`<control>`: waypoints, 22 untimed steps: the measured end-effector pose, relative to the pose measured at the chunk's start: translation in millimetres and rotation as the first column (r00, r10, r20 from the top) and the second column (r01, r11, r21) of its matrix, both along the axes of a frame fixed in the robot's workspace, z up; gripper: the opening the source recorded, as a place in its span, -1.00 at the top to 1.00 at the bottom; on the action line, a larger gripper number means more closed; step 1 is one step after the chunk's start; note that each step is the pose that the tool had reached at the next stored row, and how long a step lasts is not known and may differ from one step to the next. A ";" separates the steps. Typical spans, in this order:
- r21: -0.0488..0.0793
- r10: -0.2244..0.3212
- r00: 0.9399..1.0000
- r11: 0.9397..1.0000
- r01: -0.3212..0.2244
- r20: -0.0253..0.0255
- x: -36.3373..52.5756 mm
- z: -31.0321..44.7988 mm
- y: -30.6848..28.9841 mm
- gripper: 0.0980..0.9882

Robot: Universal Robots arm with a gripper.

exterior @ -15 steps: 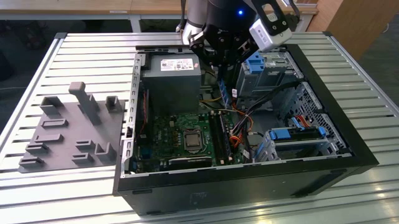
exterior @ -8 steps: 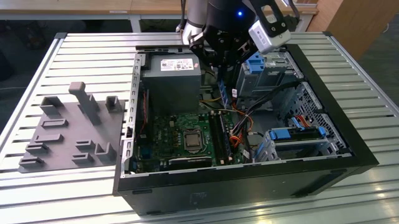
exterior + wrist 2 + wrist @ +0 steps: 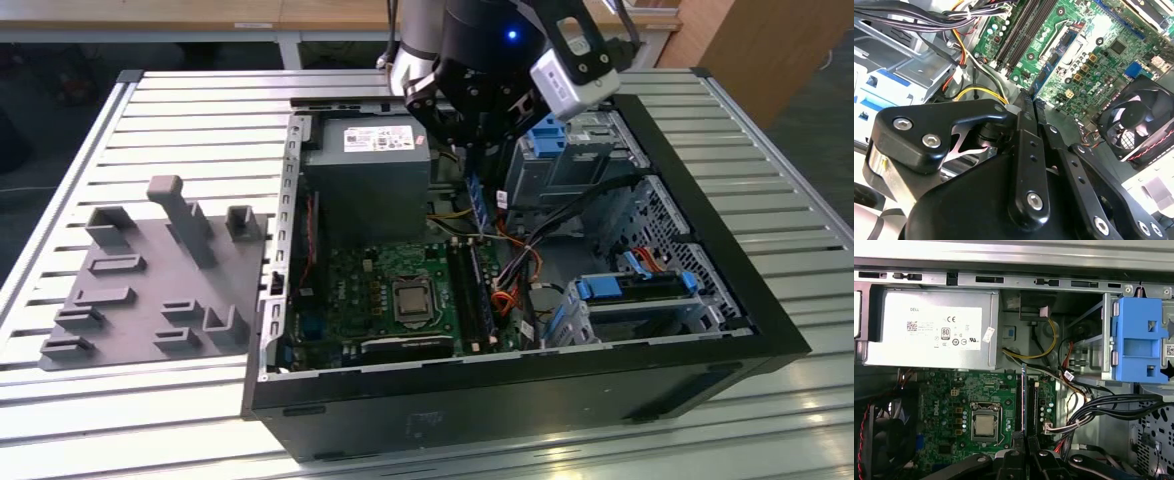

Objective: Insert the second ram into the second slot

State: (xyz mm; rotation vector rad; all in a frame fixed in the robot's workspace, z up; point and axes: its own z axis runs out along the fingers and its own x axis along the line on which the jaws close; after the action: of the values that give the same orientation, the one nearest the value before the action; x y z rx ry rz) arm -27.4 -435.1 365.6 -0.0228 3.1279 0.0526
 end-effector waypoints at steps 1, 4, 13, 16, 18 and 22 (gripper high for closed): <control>0.000 -0.005 1.000 1.000 0.005 0.000 0.0 -0.2 0.0 0.91; 0.000 -0.012 1.000 1.000 0.012 0.000 0.0 -1.3 0.0 0.91; 0.000 -0.013 1.000 1.000 0.013 0.000 0.0 -4.3 0.0 0.91; 0.000 -0.013 1.000 1.000 0.013 0.000 0.0 -5.3 0.0 0.91; 0.000 -0.013 1.000 1.000 0.013 0.000 0.0 -6.0 0.0 0.91; 0.000 -0.013 1.000 1.000 0.013 0.000 0.0 -7.5 0.0 0.91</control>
State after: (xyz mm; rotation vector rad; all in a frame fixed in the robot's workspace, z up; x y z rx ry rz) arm -27.4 -435.1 358.1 -0.0021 3.1277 0.0524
